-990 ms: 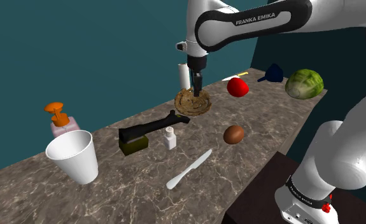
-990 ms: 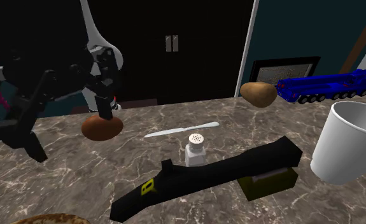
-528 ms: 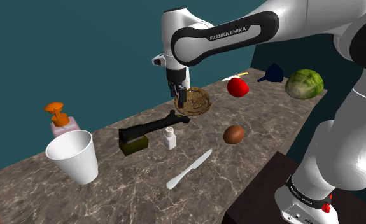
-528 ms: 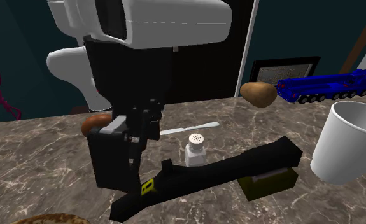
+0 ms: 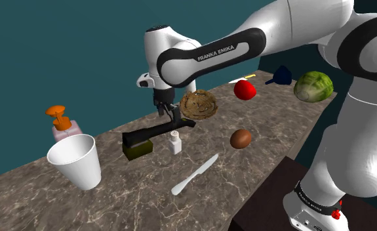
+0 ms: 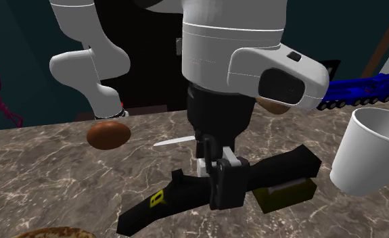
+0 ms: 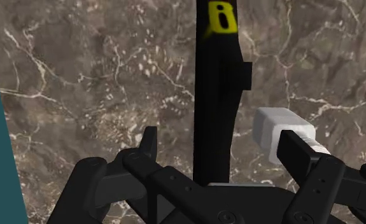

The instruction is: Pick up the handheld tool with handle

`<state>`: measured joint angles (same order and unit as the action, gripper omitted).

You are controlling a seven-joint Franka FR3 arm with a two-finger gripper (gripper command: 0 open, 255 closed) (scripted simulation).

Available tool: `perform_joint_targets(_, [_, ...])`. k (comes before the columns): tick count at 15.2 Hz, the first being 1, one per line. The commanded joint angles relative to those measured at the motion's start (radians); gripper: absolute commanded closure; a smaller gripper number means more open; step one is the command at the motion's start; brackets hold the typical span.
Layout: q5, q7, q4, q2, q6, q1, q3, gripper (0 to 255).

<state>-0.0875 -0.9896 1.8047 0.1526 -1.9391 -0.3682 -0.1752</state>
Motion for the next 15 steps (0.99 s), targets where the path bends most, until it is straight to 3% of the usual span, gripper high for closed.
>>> perform_joint_targets(1, [-0.003,-0.007,0.007,0.012,-0.019,-0.001,-0.001,0])
perform_joint_targets(8, [-0.008,-0.001,0.047,0.029,-0.076,-0.001,0.0,0])
perform_joint_targets(9, [-0.008,-0.002,0.047,0.03,-0.075,-0.001,0.0,255])
perform_joint_targets(15, [-0.008,-0.002,0.045,0.031,-0.075,-0.001,0.0,255])
